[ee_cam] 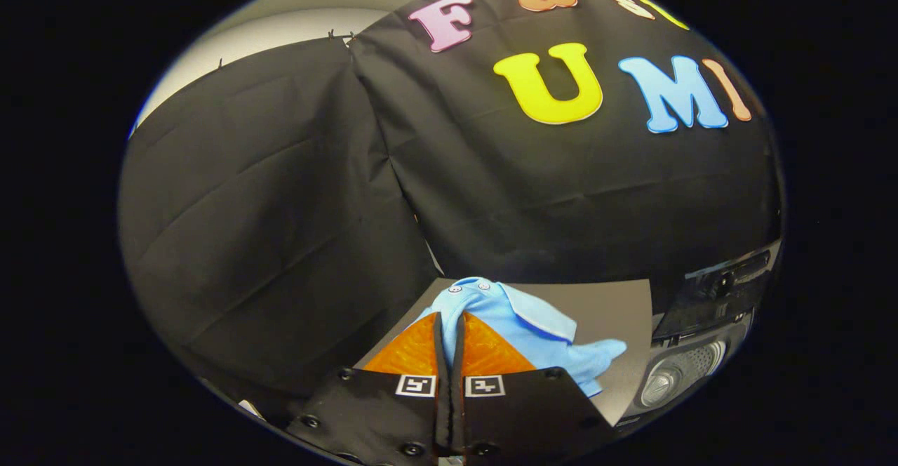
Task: Put the clothes into the washing machine and then close the washing machine lid.
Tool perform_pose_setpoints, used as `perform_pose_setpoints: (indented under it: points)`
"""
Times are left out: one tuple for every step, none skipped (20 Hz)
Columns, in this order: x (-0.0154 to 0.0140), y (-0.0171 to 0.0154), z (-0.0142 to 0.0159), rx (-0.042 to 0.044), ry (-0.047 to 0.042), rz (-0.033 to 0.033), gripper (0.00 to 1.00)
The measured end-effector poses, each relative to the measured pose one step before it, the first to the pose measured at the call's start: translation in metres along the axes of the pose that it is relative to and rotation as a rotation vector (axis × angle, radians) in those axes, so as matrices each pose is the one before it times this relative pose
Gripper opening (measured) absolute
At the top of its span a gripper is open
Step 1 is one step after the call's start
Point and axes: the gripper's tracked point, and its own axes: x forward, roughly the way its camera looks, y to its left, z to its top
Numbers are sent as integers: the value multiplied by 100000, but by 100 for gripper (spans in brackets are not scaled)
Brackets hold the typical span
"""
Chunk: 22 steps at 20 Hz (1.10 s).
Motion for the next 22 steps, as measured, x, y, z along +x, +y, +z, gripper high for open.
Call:
perform_pose_setpoints:
  points:
    - [-635,110,878,-847,-1768,-15,2]
    - [-698,82,786,-953,-1824,-288,1]
    - [-663,17,732,-1117,-1146,-91,1]
    - [-1004,96,545,-1551,-1693,-585,1]
    - [-833,-272,957,-2423,-2404,-1181,1]
    - [-744,-267,1186,-2665,-2531,-887,1]
    - [-584,-251,963,-1893,-2132,-91,1]
    - [-767,24,803,-1230,-2222,-223,1]
    - [-668,-369,949,-945,-1789,-356,1]
    - [-643,-499,882,-1309,-2700,-750,1]
    - [-691,-690,1037,-1587,-2432,-688,1]
    - [-760,-576,787,-1539,-1827,-690,1]
    - [-653,-689,756,-1255,-1519,-292,1]
    - [-839,-502,656,-421,-2178,-578,1]
    - [-751,-472,719,-110,-1484,-60,1]
    - [-729,-581,630,-411,-1313,-155,1]
    - [-702,-699,518,-1218,-757,-53,1]
    - [-620,-790,578,-1622,-1218,-530,1]
    - [-545,-1024,403,-934,-825,-1292,1]
    - [-537,-1071,-31,72,-331,-1279,1]
    - [-620,-991,17,565,-583,-1098,1]
    - [-438,-990,166,224,-713,-1560,1]
